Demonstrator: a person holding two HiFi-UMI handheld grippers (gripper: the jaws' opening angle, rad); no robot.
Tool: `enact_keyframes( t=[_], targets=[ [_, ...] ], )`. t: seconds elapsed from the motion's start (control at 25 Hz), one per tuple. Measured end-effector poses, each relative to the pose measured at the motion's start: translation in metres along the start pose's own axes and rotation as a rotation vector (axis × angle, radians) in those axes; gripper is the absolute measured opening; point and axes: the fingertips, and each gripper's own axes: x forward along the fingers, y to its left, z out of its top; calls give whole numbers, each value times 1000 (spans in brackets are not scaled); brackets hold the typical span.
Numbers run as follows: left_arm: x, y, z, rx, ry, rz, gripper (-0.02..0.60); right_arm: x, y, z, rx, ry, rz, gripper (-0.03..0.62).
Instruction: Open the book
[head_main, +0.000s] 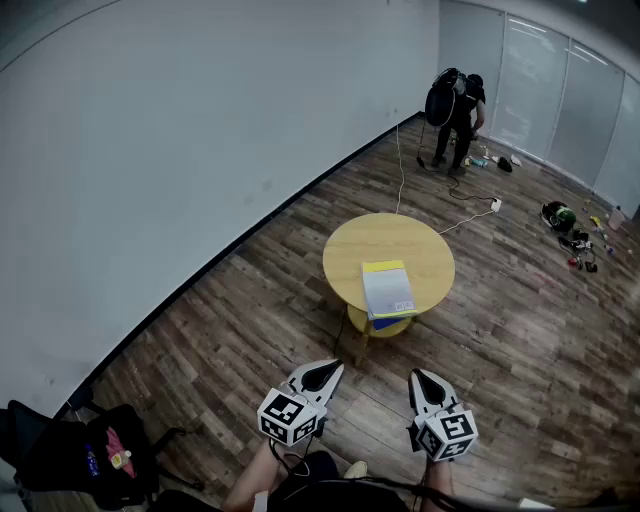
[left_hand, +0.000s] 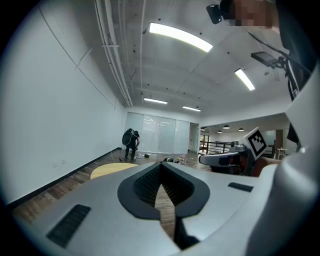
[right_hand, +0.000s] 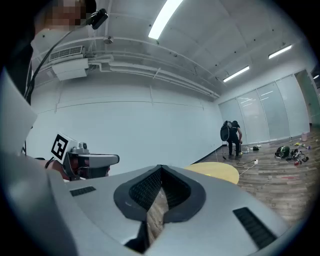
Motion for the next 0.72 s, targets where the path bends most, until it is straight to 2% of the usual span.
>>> enact_keyframes(
  t=[0.2,0.4,0.72],
  targets=[
    [9,-5,-5,-11,9,9,-5,-2,-13,1,21,6,2,5],
    [31,9,-9,-17,11,11,-5,16,-35,-9,4,33,0,4],
    [89,73,-4,-29,15,7,-5,94,-62,4,32,50,8,5]
  ],
)
